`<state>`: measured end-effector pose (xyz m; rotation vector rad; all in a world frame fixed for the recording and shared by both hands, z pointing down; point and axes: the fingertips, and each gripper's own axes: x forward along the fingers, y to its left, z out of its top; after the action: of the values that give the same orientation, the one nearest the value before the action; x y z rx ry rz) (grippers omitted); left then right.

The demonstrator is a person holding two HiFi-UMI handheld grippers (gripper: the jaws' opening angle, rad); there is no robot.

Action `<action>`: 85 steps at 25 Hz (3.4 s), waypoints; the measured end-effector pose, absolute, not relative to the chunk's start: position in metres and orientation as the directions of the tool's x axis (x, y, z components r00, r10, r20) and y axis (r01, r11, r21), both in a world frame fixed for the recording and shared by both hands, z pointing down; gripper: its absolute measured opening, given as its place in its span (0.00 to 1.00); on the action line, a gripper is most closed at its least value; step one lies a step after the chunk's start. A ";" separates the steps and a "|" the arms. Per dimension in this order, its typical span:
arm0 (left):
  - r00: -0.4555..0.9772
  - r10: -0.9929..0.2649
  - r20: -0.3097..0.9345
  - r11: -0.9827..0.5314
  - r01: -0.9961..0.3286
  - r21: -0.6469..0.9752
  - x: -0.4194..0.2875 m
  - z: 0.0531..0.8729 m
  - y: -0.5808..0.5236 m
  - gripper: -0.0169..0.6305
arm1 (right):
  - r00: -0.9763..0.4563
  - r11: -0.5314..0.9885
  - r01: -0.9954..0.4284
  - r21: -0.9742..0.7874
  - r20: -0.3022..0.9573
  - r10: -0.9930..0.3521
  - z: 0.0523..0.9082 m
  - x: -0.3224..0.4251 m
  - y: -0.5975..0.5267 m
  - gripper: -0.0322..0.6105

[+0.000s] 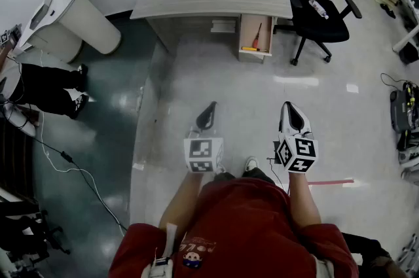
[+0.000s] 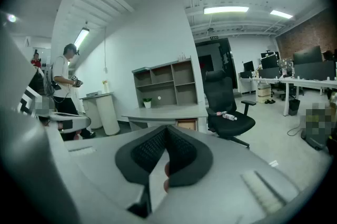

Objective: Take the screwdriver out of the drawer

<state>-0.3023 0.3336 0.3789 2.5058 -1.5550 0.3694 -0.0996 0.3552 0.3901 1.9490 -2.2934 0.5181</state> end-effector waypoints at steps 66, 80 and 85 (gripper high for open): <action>0.541 -0.747 0.387 -0.574 -0.818 0.035 -0.138 0.427 0.156 0.39 | -0.078 0.002 -0.973 -0.231 0.318 -0.945 0.422 0.040 0.219 0.05; 0.555 -0.738 0.384 -0.577 -0.814 0.068 -0.174 0.426 0.031 0.39 | -0.049 -0.028 -0.978 -0.207 0.357 -0.933 0.416 0.010 0.099 0.05; 0.563 -0.728 0.391 -0.587 -0.807 0.071 -0.173 0.431 0.007 0.39 | -0.032 -0.046 -0.977 -0.208 0.355 -0.934 0.417 0.012 0.075 0.05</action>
<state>-0.1734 0.0066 0.4310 2.5563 -1.2788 0.4743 0.0117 0.0753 0.4172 2.1092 -2.0941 0.6200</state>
